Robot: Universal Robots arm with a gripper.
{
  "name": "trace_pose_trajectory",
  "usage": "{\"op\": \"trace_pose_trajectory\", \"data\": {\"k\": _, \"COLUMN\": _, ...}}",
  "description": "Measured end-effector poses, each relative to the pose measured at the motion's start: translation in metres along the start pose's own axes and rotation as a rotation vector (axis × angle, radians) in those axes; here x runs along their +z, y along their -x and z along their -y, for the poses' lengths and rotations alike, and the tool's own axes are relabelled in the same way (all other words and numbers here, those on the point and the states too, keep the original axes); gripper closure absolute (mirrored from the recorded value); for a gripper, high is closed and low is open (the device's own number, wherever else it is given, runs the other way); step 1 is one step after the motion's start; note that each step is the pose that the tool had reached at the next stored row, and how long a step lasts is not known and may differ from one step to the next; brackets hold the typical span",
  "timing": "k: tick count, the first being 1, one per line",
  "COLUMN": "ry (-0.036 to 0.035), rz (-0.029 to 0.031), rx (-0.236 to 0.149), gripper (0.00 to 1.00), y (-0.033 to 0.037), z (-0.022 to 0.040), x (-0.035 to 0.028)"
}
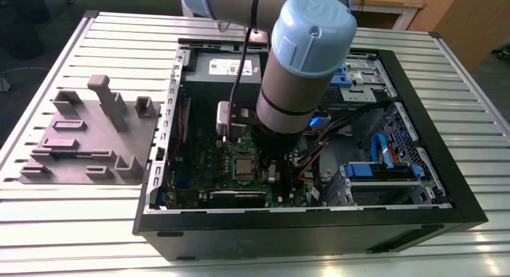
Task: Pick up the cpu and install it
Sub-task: 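Install the first cpu locking lever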
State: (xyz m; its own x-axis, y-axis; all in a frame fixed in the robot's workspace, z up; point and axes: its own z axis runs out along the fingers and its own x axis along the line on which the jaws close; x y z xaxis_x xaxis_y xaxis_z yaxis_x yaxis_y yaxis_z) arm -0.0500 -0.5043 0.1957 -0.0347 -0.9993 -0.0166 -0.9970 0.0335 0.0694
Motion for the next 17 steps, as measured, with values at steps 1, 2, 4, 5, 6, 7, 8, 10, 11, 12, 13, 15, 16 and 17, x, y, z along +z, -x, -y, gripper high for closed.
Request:
{"op": "trace_pose_trajectory", "data": {"k": 1, "ry": 0.0, "rz": -0.0001, "rx": 0.0, "gripper": 0.9, "y": -0.0001, "z": 0.0, "x": 0.0005}}
{"op": "trace_pose_trajectory", "data": {"k": 2, "ry": 0.0, "rz": 0.0, "rx": 0.0, "gripper": 0.9, "y": -0.0002, "z": 0.0, "x": 0.0009}}
{"op": "trace_pose_trajectory", "data": {"k": 4, "ry": 0.0001, "rz": -0.0002, "rx": 0.0, "gripper": 0.9, "y": -0.0003, "z": 0.0, "x": 0.0013}}
{"op": "trace_pose_trajectory", "data": {"k": 5, "ry": 0.0001, "rz": -0.0008, "rx": 0.0, "gripper": 0.9, "y": -0.0003, "z": 0.0001, "x": 0.0015}}
{"op": "trace_pose_trajectory", "data": {"k": 6, "ry": -0.0001, "rz": -0.0016, "rx": 0.0, "gripper": 0.9, "y": -0.0003, "z": 0.0002, "x": 0.0019}}
{"op": "trace_pose_trajectory", "data": {"k": 7, "ry": -0.0001, "rz": -0.0027, "rx": 0.0, "gripper": 0.9, "y": -0.0003, "z": 0.0002, "x": 0.0022}}
{"op": "trace_pose_trajectory", "data": {"k": 8, "ry": -0.0001, "rz": -0.0044, "rx": 0.0, "gripper": 0.9, "y": -0.0003, "z": 0.0002, "x": 0.0023}}
{"op": "trace_pose_trajectory", "data": {"k": 10, "ry": -0.0003, "rz": -0.0095, "rx": 0.001, "gripper": 0.9, "y": -0.0004, "z": 0.0002, "x": 0.0025}}
{"op": "trace_pose_trajectory", "data": {"k": 11, "ry": -0.0004, "rz": -0.0113, "rx": 0.001, "gripper": 0.9, "y": -0.0004, "z": 0.0002, "x": 0.0027}}
{"op": "trace_pose_trajectory", "data": {"k": 12, "ry": -0.0003, "rz": -0.0122, "rx": 0.001, "gripper": 0.9, "y": -0.0004, "z": 0.0002, "x": 0.0029}}
{"op": "trace_pose_trajectory", "data": {"k": 13, "ry": -0.0003, "rz": -0.0123, "rx": 0.001, "gripper": 0.9, "y": -0.0005, "z": 0.0002, "x": 0.0031}}
{"op": "trace_pose_trajectory", "data": {"k": 15, "ry": -0.0004, "rz": -0.0124, "rx": 0.001, "gripper": 0.9, "y": -0.0004, "z": 0.0002, "x": 0.0035}}
{"op": "trace_pose_trajectory", "data": {"k": 16, "ry": -0.0004, "rz": -0.0122, "rx": 0.001, "gripper": 0.9, "y": -0.0004, "z": 0.0003, "x": 0.0038}}
{"op": "trace_pose_trajectory", "data": {"k": 17, "ry": -0.0004, "rz": -0.0122, "rx": 0.001, "gripper": 0.9, "y": -0.0004, "z": 0.0003, "x": 0.004}}
